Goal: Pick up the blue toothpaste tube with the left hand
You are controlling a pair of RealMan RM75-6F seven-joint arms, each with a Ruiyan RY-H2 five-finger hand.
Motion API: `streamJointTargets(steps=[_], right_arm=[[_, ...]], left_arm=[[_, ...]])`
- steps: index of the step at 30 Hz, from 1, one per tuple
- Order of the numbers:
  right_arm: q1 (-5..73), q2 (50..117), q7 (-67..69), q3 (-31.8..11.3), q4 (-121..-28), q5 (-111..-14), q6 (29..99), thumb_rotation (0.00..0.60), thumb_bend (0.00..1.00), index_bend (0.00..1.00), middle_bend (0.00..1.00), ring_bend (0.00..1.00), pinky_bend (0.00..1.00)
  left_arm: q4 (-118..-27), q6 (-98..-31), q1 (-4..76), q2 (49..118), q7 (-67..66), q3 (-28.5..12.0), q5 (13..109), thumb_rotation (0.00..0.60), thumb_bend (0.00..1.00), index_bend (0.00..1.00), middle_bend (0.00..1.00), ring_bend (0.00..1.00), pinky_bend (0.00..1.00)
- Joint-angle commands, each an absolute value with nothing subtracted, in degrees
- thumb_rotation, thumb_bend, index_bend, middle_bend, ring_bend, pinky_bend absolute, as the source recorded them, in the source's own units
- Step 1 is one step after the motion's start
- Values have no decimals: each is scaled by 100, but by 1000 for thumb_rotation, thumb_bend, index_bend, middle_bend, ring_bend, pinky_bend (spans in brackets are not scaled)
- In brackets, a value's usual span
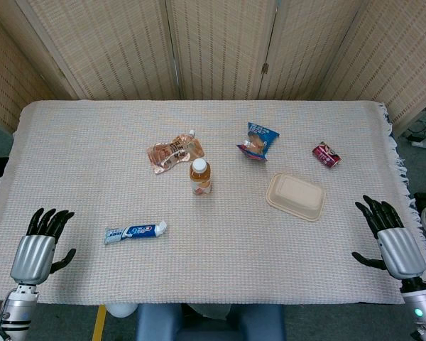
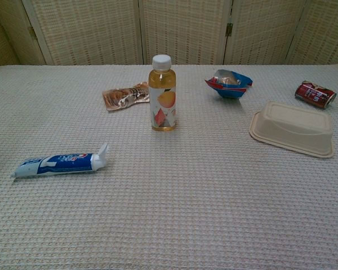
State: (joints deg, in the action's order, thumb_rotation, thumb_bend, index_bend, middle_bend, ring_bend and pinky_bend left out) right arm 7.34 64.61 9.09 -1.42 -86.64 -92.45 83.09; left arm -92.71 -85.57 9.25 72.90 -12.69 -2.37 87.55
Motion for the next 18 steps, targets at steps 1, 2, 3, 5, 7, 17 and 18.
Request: streamJointTargets(steps=[1, 2, 3, 5, 7, 17, 18], right_arm=[[788, 6535, 896, -179, -8576, -9279, 8326, 600, 82, 0, 9, 0, 0], [798, 6546, 891, -177, -8565, -9272, 8308, 600, 82, 0, 9, 0, 0], [808, 6552, 917, -161, -8574, -9258, 8268, 600, 82, 0, 9, 0, 0], [802, 6549, 945, -151, -8579, -9240, 8263, 600, 82, 0, 9, 0, 0], [779, 6543, 977, -147, -8581, -9221, 8297, 600, 82, 0, 9, 0, 0], [683, 6396, 872, -231, -8695, -9093, 8502, 600, 82, 0, 9, 0, 0], [680, 6382, 849, -240, -8713, -9083, 8514, 600, 82, 0, 9, 0, 0]], left_arm=[[-9253, -8590, 903, 7311, -1249, -248, 8744, 600, 320, 176, 204, 134, 0], [-9245, -8601, 896, 7320, -1240, -250, 8742, 600, 320, 175, 204, 136, 0], [-9233, -8590, 891, 7328, -1220, -238, 8745, 600, 319, 176, 203, 139, 0], [-9233, -8565, 894, 7321, -1207, -225, 8752, 600, 320, 176, 203, 140, 0], [-9232, -8564, 900, 7321, -1208, -229, 8769, 600, 320, 177, 203, 140, 0], [-9184, -7969, 1356, 7419, -1012, -272, 8969, 600, 326, 207, 204, 147, 10], [-9177, -7849, 1434, 7433, -963, -277, 8974, 600, 332, 213, 204, 150, 17]])
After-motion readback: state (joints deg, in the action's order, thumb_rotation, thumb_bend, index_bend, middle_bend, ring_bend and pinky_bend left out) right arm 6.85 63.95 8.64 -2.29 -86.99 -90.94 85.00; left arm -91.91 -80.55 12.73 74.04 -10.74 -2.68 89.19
